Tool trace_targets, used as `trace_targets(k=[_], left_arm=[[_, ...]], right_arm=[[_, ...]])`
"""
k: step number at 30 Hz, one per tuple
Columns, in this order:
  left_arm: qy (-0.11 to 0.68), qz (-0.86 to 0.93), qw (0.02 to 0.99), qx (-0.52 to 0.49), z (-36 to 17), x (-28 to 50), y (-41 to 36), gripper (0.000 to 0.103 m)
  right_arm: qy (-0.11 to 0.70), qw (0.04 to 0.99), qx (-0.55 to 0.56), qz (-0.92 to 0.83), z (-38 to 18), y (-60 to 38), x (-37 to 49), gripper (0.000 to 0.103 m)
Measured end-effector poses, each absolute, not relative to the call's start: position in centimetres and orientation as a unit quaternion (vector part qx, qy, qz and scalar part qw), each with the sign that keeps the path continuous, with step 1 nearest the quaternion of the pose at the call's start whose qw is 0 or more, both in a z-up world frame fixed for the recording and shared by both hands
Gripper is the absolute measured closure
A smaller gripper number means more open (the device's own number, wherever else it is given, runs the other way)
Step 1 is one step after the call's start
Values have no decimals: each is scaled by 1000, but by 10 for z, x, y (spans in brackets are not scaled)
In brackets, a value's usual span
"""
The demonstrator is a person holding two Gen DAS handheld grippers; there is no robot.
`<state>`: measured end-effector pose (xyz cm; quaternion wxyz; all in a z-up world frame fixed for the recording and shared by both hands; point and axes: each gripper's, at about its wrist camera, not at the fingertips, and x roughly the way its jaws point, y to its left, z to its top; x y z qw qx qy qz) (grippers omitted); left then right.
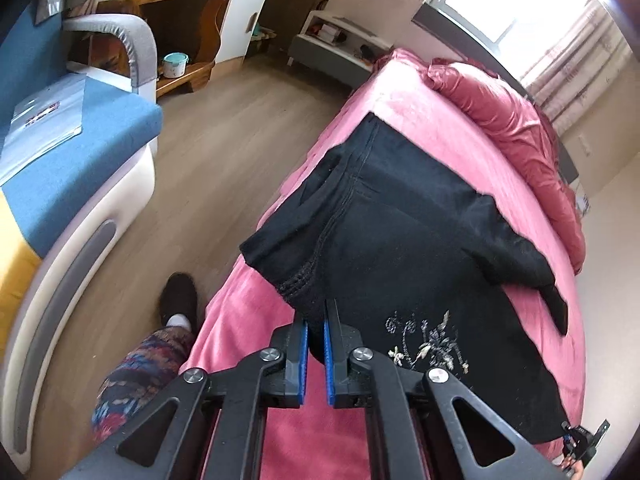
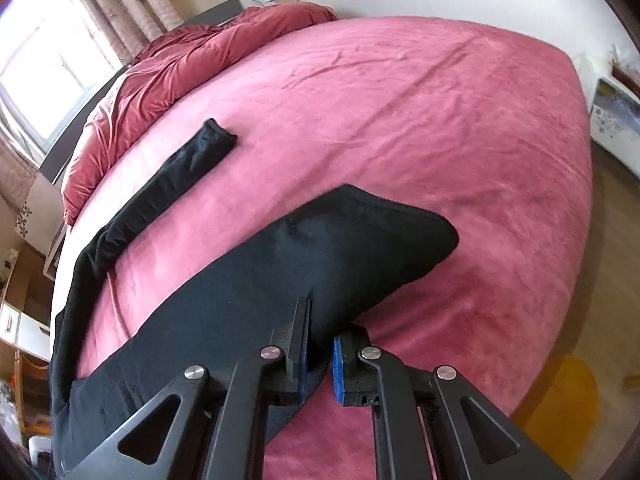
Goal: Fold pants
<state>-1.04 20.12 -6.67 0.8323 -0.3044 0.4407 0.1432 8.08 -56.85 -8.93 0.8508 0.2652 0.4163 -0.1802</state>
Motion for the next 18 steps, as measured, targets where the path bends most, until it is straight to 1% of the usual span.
trace_targets(k=[7, 8, 10, 11, 12, 13, 14, 15, 18], left_arm=[[495, 146, 810, -279, -93, -31, 189, 96], [504, 149, 806, -272, -97, -32, 188, 95], [515, 151, 802, -260, -98, -28, 185, 88], [516, 152, 804, -255, -96, -27, 185, 85], [517, 158, 804, -247, -91, -28, 187, 78], [517, 160, 804, -245, -88, -28, 189, 77], [519, 164, 803, -244, -84, -30, 192, 77], [521, 173, 801, -239, -80, -33, 197, 77], [496, 193, 815, -228, -60, -45, 212, 77]], right_arm=[[450, 825, 276, -204, -117, -585, 54, 94], [452, 823, 278, -204, -121, -586, 53, 93], [452, 821, 279, -207, -123, -586, 53, 90], [451, 821, 283, -208, -122, -587, 52, 81], [450, 820, 284, -210, -120, -587, 50, 69], [450, 821, 281, -212, -118, -587, 49, 63], [448, 823, 275, -217, -114, -586, 47, 53], [446, 825, 265, -226, -109, -586, 43, 51], [430, 836, 232, -250, -91, -580, 34, 49]])
